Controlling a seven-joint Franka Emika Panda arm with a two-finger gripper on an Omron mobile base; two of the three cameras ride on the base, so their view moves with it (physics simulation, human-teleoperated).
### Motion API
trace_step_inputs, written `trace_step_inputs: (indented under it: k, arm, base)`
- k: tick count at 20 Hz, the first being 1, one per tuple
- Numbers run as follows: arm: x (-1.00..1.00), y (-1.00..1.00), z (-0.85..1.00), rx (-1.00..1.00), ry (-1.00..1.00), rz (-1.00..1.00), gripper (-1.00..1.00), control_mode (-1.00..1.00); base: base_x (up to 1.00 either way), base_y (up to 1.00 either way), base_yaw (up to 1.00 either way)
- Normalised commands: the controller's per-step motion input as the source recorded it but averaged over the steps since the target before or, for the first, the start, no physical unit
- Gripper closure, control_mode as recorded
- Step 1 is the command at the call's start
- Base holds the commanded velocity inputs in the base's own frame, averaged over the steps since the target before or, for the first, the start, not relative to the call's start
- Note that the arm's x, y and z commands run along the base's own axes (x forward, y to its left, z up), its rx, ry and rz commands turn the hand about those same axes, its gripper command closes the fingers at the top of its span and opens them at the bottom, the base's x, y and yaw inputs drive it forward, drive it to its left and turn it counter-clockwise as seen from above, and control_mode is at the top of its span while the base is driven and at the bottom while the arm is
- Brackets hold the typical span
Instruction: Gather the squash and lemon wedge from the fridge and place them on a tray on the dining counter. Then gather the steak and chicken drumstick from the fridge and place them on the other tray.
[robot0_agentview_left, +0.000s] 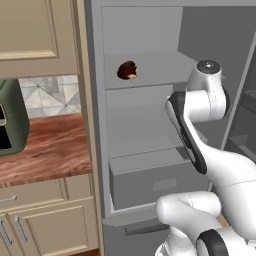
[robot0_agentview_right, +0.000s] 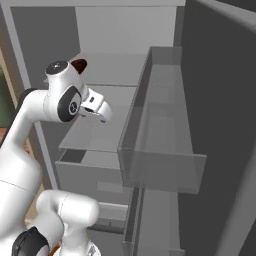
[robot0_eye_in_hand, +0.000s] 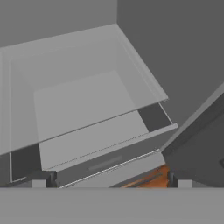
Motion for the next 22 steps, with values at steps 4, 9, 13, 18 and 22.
trace_step_inputs:
  k: [4,9,13,18,22]
  arm:
    - [0.0,0.0,0.0,0.0,0.0,0.0,-1.0,1.0]
    - [0.0,0.0,0.0,0.0,0.0,0.0,-1.0,1.0]
    - [-0.1,-0.02,-0.02,0.0,-0.03,0.0,-1.0,-1.0]
    - [-0.62,-0.09,0.06,0.04,-0.15,0.09,-1.0,-1.0]
    - [-0.3,0.05,0.37,0.04,-0.11,0.14,-1.0,-1.0]
  base:
    - [0.33,0.0,0.01]
    - [0.29,0.0,0.02]
    - [0.0,-0.01,0.02]
    - [0.0,0.0,0.0]
    - [0.0,0.0,0.0]
